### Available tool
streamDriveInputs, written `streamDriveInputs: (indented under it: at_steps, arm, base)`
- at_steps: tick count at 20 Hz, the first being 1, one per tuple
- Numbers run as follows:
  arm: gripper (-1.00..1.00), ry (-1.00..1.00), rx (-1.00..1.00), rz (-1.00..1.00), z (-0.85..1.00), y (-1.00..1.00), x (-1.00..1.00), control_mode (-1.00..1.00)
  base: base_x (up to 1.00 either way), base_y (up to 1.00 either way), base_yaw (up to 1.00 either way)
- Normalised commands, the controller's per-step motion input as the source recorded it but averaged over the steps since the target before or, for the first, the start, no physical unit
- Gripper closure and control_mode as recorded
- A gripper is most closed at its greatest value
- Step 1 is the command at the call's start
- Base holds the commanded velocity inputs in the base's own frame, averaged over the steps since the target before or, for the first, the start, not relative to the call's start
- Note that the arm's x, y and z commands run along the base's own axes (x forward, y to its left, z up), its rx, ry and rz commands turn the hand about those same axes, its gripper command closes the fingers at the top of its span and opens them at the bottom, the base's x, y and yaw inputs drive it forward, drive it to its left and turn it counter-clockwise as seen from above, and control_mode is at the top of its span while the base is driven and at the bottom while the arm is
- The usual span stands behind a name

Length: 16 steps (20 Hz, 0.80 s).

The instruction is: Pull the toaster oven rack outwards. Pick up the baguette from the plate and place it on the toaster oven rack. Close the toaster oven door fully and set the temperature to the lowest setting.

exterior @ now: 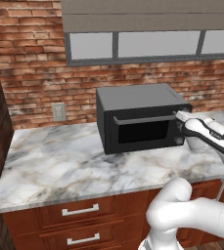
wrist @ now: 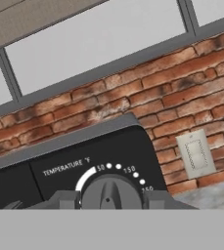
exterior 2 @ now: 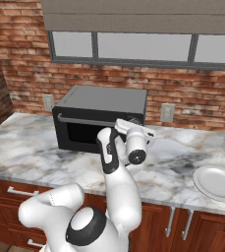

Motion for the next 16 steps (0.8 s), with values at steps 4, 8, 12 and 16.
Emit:
streamDriveInputs:
  at_steps: [4, 8, 12, 16]
  arm:
    - [1.00, 0.00, 0.14, 0.05, 0.00, -0.22, 0.01, -1.00]
    - [1.00, 0.00, 0.13, 0.04, 0.00, -0.16, 0.03, -1.00]
    - [1.00, 0.00, 0.09, 0.04, 0.00, -0.21, 0.12, -1.00]
    - [1.00, 0.00, 0.09, 0.06, 0.00, -0.39, 0.15, -1.00]
  base:
    - [0.00, 0.00, 0.00]
    - [0.00, 0.00, 0.00]
    - [0.00, 0.00, 0.00]
    - [0.00, 0.00, 0.00]
